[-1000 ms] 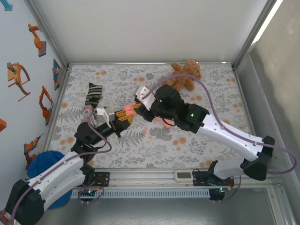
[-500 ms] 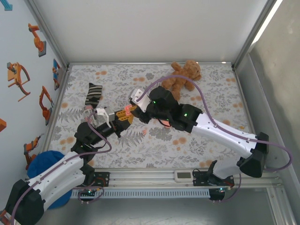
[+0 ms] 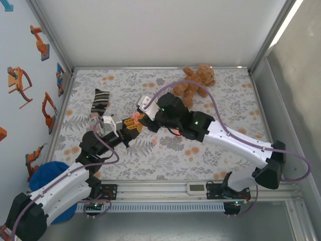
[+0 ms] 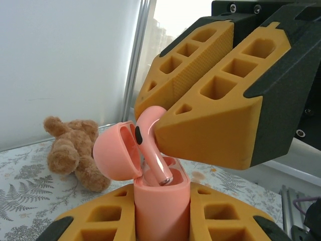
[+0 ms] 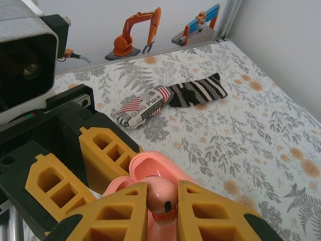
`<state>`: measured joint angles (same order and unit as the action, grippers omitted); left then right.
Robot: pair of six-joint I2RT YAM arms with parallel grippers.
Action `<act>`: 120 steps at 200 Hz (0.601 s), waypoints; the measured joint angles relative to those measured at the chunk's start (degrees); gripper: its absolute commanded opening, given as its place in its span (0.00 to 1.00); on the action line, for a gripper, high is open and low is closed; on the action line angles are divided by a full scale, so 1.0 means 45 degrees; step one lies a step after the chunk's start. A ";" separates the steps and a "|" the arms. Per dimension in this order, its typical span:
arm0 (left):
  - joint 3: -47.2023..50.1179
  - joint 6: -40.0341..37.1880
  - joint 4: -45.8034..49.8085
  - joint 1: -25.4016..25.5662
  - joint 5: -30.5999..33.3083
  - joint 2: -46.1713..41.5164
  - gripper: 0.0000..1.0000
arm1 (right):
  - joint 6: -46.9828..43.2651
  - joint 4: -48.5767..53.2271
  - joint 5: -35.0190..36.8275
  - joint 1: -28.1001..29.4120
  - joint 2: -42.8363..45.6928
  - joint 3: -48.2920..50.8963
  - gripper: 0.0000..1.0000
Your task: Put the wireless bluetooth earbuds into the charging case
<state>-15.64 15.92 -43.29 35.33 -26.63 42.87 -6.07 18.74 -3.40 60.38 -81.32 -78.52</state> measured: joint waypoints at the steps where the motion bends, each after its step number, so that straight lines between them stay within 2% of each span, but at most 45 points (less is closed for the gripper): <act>1: 0.0000 0.0000 0.0000 0.0000 0.0000 0.0000 0.00 | 0.0000 0.0000 0.0000 0.0005 0.0000 0.0000 0.17; 120: 0.0000 -0.0005 0.0097 0.0073 -0.0044 -0.0058 0.00 | 0.0359 0.0335 -0.0418 0.0044 -0.0024 -0.0019 0.26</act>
<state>-15.64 15.90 -42.85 35.66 -26.83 42.61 -4.45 20.25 -5.28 60.58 -81.43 -78.61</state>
